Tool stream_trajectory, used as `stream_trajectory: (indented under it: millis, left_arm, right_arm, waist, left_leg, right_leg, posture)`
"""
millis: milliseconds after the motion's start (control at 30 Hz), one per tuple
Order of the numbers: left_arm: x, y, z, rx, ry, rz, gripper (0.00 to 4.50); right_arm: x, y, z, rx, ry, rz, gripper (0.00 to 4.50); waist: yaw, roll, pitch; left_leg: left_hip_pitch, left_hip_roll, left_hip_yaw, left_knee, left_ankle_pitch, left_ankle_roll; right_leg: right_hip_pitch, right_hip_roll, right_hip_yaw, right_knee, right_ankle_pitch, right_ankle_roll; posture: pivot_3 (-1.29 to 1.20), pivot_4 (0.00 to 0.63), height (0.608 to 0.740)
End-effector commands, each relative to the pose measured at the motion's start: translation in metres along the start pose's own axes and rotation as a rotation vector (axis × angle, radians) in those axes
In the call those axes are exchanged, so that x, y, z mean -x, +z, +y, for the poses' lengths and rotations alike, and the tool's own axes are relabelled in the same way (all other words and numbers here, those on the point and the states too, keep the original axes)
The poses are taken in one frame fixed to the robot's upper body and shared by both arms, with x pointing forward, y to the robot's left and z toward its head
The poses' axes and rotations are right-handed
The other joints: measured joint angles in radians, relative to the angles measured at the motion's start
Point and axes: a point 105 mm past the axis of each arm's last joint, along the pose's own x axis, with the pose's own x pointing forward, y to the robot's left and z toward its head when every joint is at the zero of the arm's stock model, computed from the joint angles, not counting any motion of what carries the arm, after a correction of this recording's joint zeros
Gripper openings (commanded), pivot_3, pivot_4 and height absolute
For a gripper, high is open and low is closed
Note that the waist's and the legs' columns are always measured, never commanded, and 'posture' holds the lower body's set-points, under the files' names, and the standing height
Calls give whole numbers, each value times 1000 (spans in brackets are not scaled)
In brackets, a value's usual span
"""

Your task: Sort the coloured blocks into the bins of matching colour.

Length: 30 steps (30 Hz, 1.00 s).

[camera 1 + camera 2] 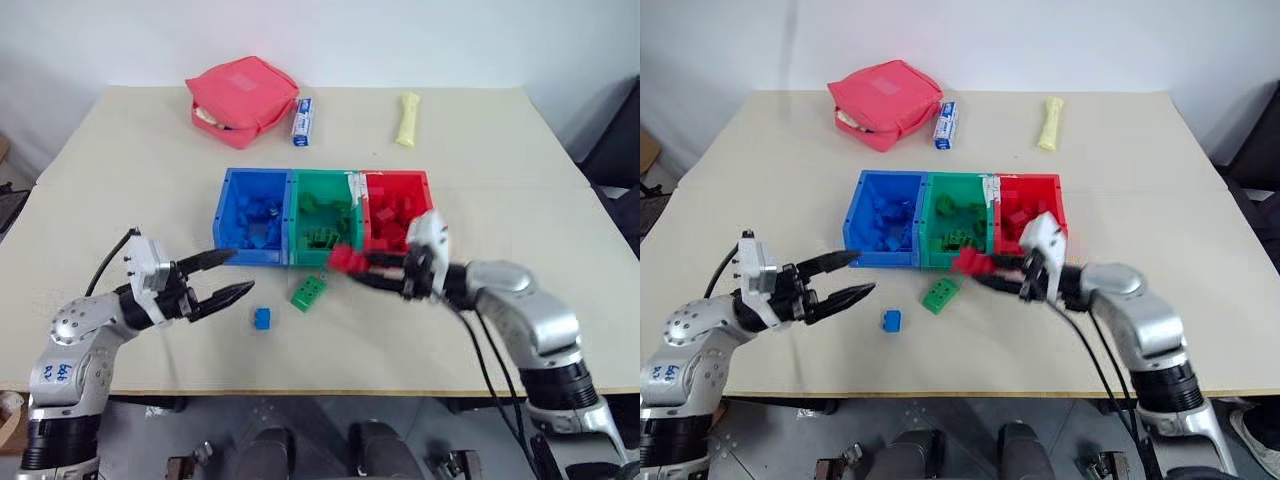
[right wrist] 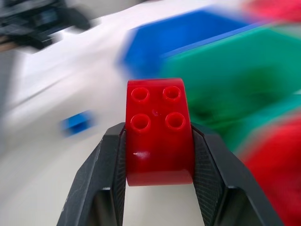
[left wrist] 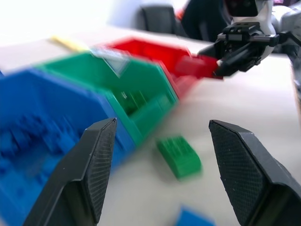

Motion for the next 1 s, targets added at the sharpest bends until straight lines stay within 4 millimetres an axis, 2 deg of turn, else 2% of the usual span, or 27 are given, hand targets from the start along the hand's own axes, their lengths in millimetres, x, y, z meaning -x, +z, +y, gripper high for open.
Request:
stream_trajectory:
  millis: [33,100,167,200,400,533,633,767,867,1000]
  left_arm:
    - [-3,4,-3,-9,-10,-7,3341]
    - [-3,2,-1,-9,-3,0,3341]
    - [-3,2,3,-25,22,1,3341]
    - [-2,1,5,-32,32,3,3341]
    - [8,-4,14,-37,75,39,3341]
    - [29,-9,27,-70,120,85,3341]
    - [53,-20,40,-108,147,189,3341]
    - [73,-31,49,-129,165,320,3341]
    - [71,-30,45,-136,147,368,3341]
    - [42,-23,17,-85,30,393,3341]
  right_arm:
    - [7,15,-23,35,-86,-30,1493]
    - [6,19,-40,42,-154,-29,1493]
    - [4,21,-47,43,-174,-42,2293]
    - [3,22,-47,48,-173,-47,2487]
    - [11,24,-37,105,-120,-62,4454]
    - [32,24,-14,205,4,-101,4484]
    - [53,6,8,245,124,-42,4484]
    - [77,-9,23,231,216,39,4484]
    - [81,-8,22,263,198,34,4484]
    - [87,-16,26,261,196,67,4484]
  waist:
    - [-1,0,0]
    - [0,0,0]
    - [3,0,0]
    - [3,0,0]
    - [6,0,0]
    - [6,0,0]
    - [6,0,0]
    - [4,1,1]
    - [4,1,1]
    - [10,1,1]
  left_leg:
    - [0,0,0,0,0,0]
    - [0,0,1,0,0,0]
    - [0,0,1,1,0,0]
    - [0,0,1,1,0,0]
    - [-1,0,1,1,0,0]
    - [-1,0,1,1,0,0]
    - [-1,0,1,1,0,0]
    - [-1,0,1,1,-1,1]
    - [0,0,1,1,-2,5]
    - [0,0,1,0,-3,5]
  right_leg:
    - [0,0,0,0,0,0]
    - [-1,0,0,0,0,0]
    - [0,0,1,0,0,0]
    - [0,0,1,0,0,0]
    - [0,-1,1,0,0,0]
    - [0,-1,0,-1,0,0]
    - [0,0,0,-1,0,0]
    - [1,-1,0,-3,0,0]
    - [2,-1,1,-3,0,0]
    - [2,-1,1,-3,0,0]
  posture:
    - [0,150,740]
    - [0,150,740]
    - [0,150,740]
    - [0,150,740]
    - [0,150,740]
    - [0,150,740]
    - [0,150,740]
    - [0,150,740]
    - [0,150,740]
    - [0,150,740]
